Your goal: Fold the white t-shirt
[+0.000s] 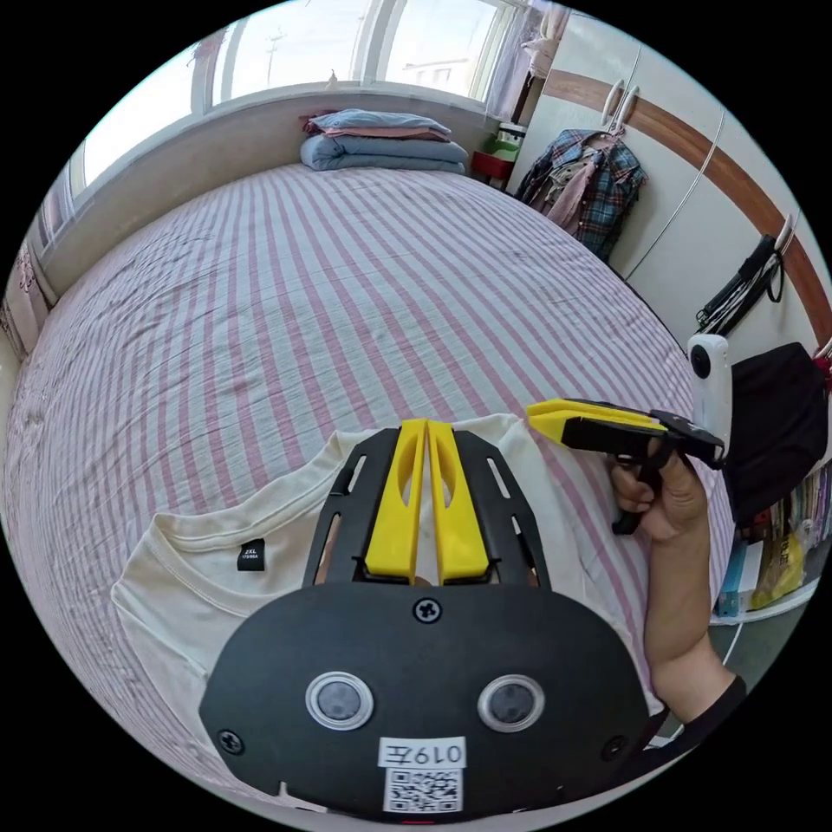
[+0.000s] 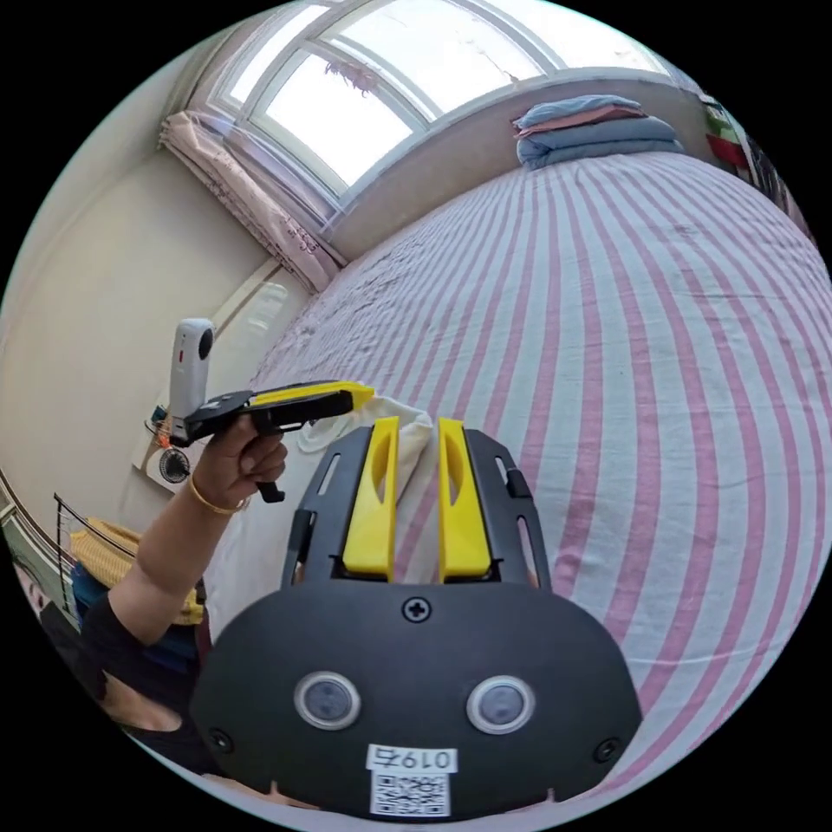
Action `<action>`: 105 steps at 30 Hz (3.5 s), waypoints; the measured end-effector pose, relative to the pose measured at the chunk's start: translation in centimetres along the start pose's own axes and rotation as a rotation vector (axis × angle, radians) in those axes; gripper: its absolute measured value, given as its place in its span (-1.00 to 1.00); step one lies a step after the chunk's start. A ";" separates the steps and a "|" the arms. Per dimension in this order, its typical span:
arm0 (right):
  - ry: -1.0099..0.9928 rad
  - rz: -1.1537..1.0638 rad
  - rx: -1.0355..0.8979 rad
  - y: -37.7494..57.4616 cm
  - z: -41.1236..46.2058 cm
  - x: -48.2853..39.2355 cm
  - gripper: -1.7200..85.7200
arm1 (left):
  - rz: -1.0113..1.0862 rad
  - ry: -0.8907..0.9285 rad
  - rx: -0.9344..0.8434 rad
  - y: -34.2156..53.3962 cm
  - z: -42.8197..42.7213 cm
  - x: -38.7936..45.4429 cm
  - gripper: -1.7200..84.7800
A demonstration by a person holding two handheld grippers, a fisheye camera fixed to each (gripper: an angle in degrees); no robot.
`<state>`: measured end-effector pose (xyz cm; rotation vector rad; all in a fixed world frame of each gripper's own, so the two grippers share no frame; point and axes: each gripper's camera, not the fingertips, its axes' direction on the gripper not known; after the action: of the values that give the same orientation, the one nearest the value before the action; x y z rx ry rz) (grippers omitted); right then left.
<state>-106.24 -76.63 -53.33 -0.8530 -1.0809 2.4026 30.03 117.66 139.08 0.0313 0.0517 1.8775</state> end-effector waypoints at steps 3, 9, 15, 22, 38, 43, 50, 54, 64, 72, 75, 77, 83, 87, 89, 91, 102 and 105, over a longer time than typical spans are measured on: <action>-0.072 0.041 0.017 0.4 0.3 1.0 -0.78 | 0.038 0.058 -0.034 -0.9 1.3 0.4 -0.93; -0.047 0.005 0.021 0.8 1.1 -0.5 -0.80 | 0.074 0.191 -0.074 -2.4 2.8 0.0 -0.89; -0.085 -0.006 0.012 1.1 1.4 -0.8 -0.83 | 0.245 0.261 -0.159 -3.8 2.3 -1.7 -0.79; -0.068 -0.048 0.001 1.1 2.0 -2.3 -0.81 | 0.335 0.198 -0.284 -3.9 3.0 -2.5 -0.80; 0.009 -0.071 -0.092 -1.6 4.4 -4.4 -0.89 | 0.213 0.258 -0.293 -3.3 3.2 -7.8 -0.89; -0.001 -0.072 -0.047 -1.7 3.5 -4.7 -0.96 | 0.206 0.292 -0.255 -3.2 2.8 -9.0 -0.92; -0.013 -0.062 -0.083 -2.6 3.7 -4.9 -0.80 | 0.200 0.283 -0.259 -3.1 2.6 -10.2 -0.93; -0.027 -0.067 -0.079 -2.9 3.3 -5.2 -0.91 | 0.204 0.275 -0.263 -3.0 2.9 -10.5 -0.93; 0.206 -0.205 -0.086 -3.5 2.5 -9.7 -0.98 | 0.226 0.259 -0.241 -2.6 1.7 -11.4 -0.94; 0.044 -0.109 -0.054 -4.4 0.8 -7.4 -0.79 | 0.245 0.230 -0.254 -2.3 1.8 -11.4 -0.94; -0.018 -0.082 -0.089 -4.7 1.0 -6.6 -0.79 | 0.251 0.229 -0.253 -2.1 1.9 -11.5 -0.94; -0.008 -0.093 -0.113 -4.9 1.3 -6.9 -0.83 | 0.247 0.242 -0.246 -2.0 1.7 -11.9 -0.94; 0.046 -0.130 -0.094 -5.1 0.2 -7.9 -0.96 | 0.250 0.252 -0.241 -1.7 1.1 -12.3 -0.94; 0.165 -0.179 -0.085 -5.3 -0.2 -9.6 -0.97 | 0.232 0.247 -0.257 -1.7 0.8 -12.9 -0.94; 0.209 -0.196 -0.097 -5.4 0.0 -10.2 -0.97 | 0.196 0.225 -0.269 -1.8 0.9 -13.5 -0.94; 0.243 -0.213 -0.105 -5.5 -0.1 -10.8 -0.97 | 0.159 0.222 -0.264 -1.8 0.9 -14.1 -0.94; 0.141 -0.164 -0.097 -6.1 -2.7 -9.1 -0.97 | 0.077 0.290 -0.289 -1.2 0.2 -15.7 -0.95; 0.191 -0.175 -0.121 -6.2 -2.7 -9.5 -0.97 | 0.042 0.253 -0.328 -0.7 1.4 -15.7 -0.94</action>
<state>-96.80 -76.41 -46.42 -0.9632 -1.1821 2.0849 35.53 102.94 140.53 -0.4327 -0.0843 1.9022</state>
